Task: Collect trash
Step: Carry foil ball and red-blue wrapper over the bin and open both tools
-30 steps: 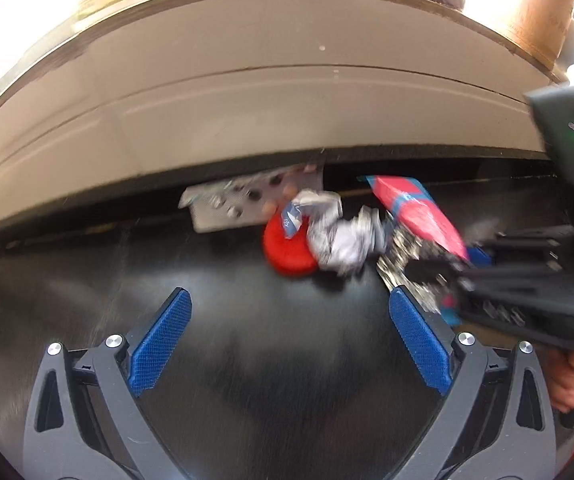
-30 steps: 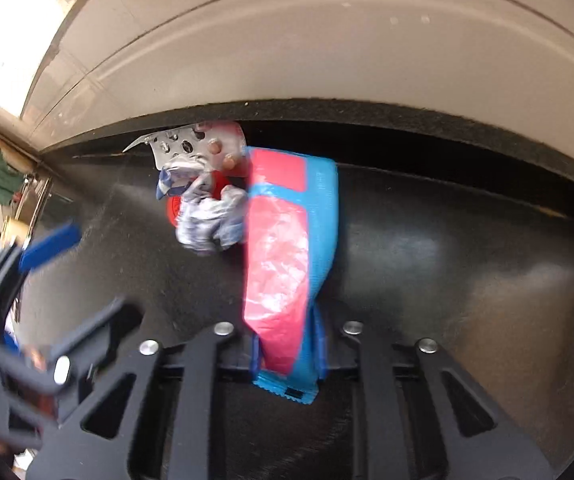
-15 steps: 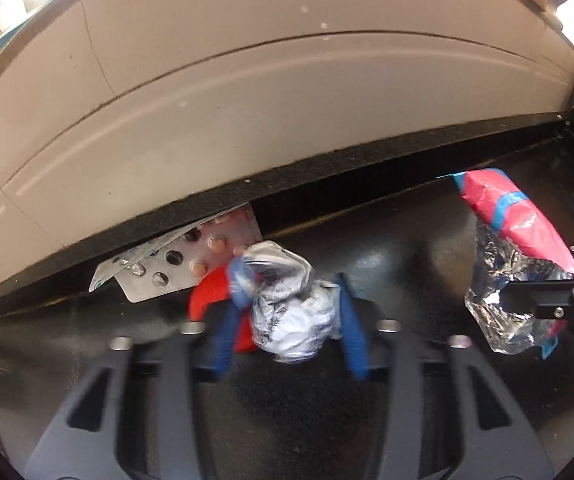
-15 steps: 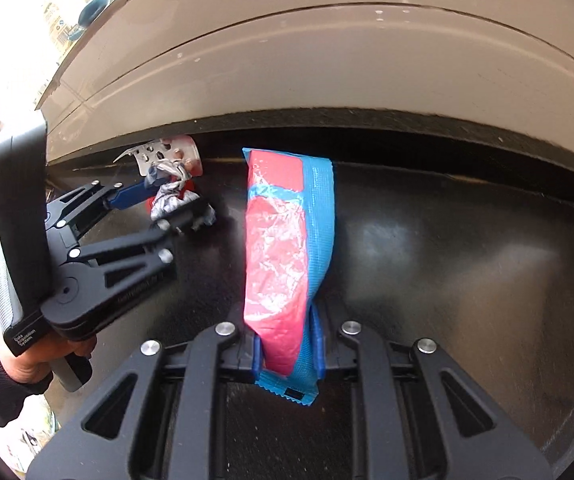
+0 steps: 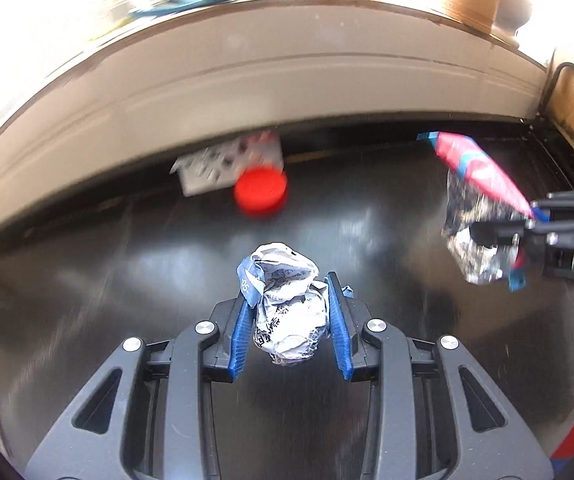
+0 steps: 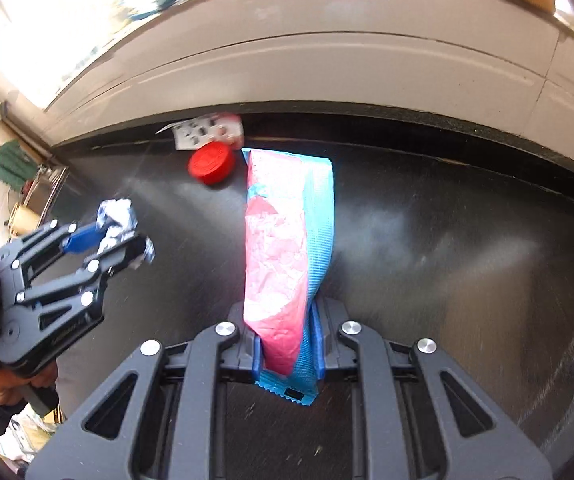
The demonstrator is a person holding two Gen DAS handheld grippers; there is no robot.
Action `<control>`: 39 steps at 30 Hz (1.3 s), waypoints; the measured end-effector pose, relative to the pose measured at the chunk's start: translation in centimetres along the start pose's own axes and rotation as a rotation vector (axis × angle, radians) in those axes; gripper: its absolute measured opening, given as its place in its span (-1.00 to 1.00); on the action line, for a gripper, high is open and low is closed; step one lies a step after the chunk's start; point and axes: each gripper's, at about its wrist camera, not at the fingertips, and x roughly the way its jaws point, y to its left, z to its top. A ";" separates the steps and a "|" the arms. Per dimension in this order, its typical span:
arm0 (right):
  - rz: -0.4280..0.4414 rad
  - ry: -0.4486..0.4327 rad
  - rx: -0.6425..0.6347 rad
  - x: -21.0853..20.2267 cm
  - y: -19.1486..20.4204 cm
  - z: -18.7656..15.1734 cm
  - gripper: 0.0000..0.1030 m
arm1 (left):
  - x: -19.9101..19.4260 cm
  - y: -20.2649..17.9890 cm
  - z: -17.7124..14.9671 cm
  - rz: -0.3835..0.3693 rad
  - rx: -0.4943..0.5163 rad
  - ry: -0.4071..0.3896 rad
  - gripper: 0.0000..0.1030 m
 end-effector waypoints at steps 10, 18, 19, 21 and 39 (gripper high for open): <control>0.019 0.018 -0.051 -3.4 6.0 -7.9 -0.64 | -6.3 1.2 -9.7 0.020 -0.085 0.020 -0.34; 0.029 0.020 -0.117 -4.6 9.7 -10.3 -0.64 | -9.7 2.4 -13.6 0.050 -0.152 0.017 -0.34; 0.036 0.022 -0.138 -4.5 10.5 -10.2 -0.64 | -10.1 2.7 -14.0 0.058 -0.163 0.011 -0.34; 0.050 0.025 -0.173 -4.4 12.1 -10.3 -0.64 | -11.0 3.7 -14.9 0.081 -0.194 0.000 -0.34; 0.412 0.248 -0.785 1.2 41.1 -17.1 -0.64 | -21.4 17.6 -34.6 0.427 -0.735 0.070 -0.33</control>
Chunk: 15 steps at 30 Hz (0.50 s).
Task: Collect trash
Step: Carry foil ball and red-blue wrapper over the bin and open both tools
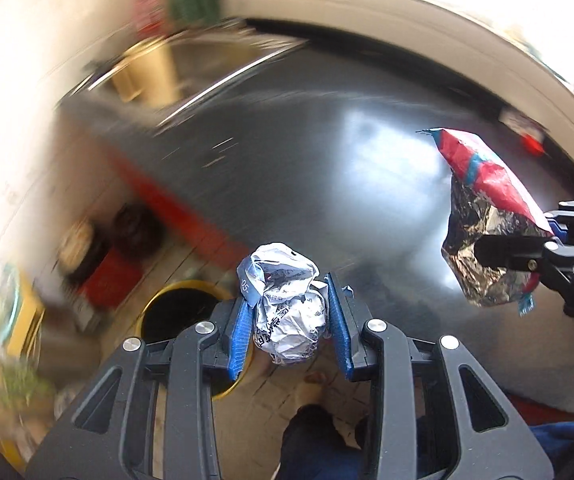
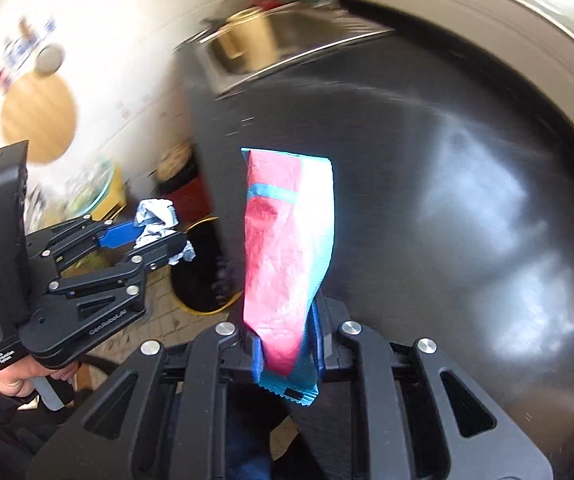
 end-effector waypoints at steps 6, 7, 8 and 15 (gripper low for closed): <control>0.114 0.097 -0.163 5.8 7.9 3.0 -0.64 | 0.8 8.4 -4.3 0.084 -0.198 0.043 -0.33; 0.121 0.117 -0.188 7.2 9.1 3.5 -0.64 | 1.1 9.8 -5.0 0.088 -0.232 0.043 -0.33; 0.129 0.133 -0.199 8.3 9.9 3.8 -0.64 | 1.5 10.6 -5.5 0.092 -0.248 0.044 -0.33; 0.127 0.220 -0.226 16.1 13.6 5.7 -0.63 | 5.5 15.1 -7.8 0.102 -0.310 0.072 -0.33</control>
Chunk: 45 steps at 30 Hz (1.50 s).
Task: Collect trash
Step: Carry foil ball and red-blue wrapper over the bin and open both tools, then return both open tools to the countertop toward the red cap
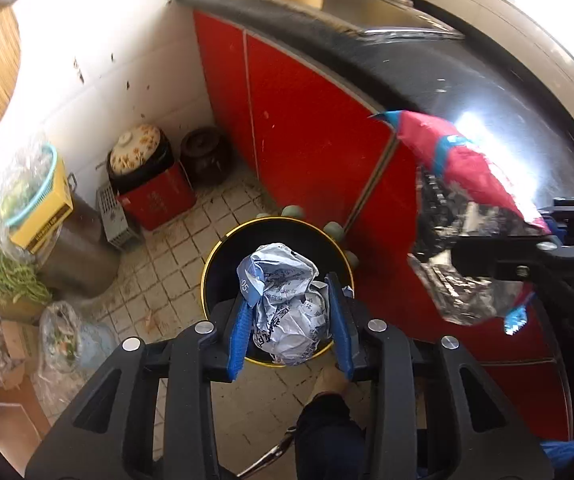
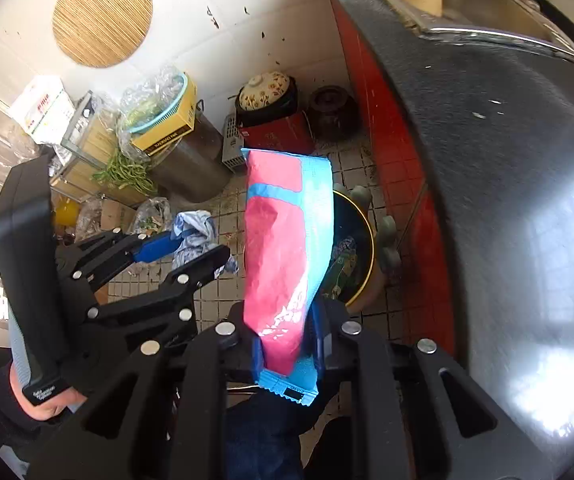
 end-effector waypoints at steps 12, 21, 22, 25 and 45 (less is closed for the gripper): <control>-0.053 0.123 0.009 7.9 -0.4 3.7 -0.63 | 6.4 4.0 -0.1 -0.061 -0.062 0.056 -0.32; -0.084 0.148 0.014 9.9 -0.4 4.9 0.05 | 8.1 4.8 -0.2 -0.072 -0.050 0.074 0.21; -0.083 0.153 0.013 10.0 -0.4 5.0 0.05 | 8.1 4.8 -0.3 -0.070 -0.048 0.074 0.26; -0.083 0.156 0.005 9.9 -0.4 4.9 0.06 | 8.1 4.8 -0.4 -0.073 -0.050 0.073 0.41; -0.276 -0.259 0.310 -15.8 -9.6 -5.0 0.65 | -4.1 -8.8 5.3 -0.160 0.252 -0.115 0.87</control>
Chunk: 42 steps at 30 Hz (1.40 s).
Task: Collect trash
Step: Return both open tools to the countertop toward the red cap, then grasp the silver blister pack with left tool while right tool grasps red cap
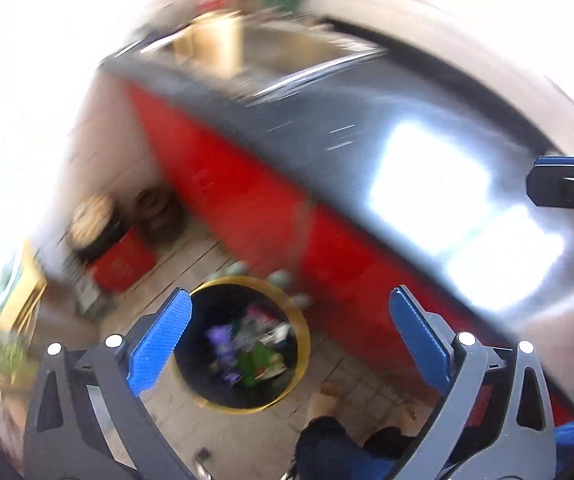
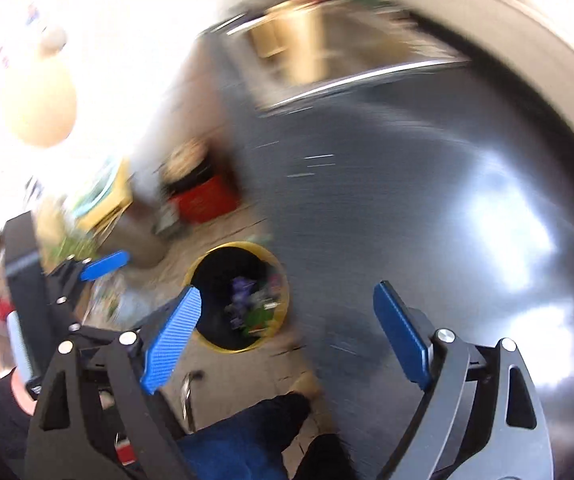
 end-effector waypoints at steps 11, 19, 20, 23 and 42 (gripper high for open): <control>-0.386 -0.201 0.547 -15.0 -19.1 -11.8 0.65 | -1.0 -23.7 6.6 -0.384 0.555 -0.086 0.87; -0.453 -0.246 0.703 -18.1 -23.8 -17.8 0.65 | -1.4 -31.9 6.9 -0.465 0.690 -0.090 0.87; -0.453 -0.248 0.708 -18.2 -24.1 -18.0 0.65 | -1.1 -32.3 7.1 -0.463 0.700 -0.087 0.87; -0.449 -0.252 0.712 -18.2 -25.1 -18.5 0.65 | -0.6 -33.7 7.5 -0.463 0.701 -0.074 0.87; -0.385 -0.174 0.658 -9.1 -40.0 -12.7 0.65 | 10.9 -45.8 15.2 -0.464 0.777 -0.083 0.87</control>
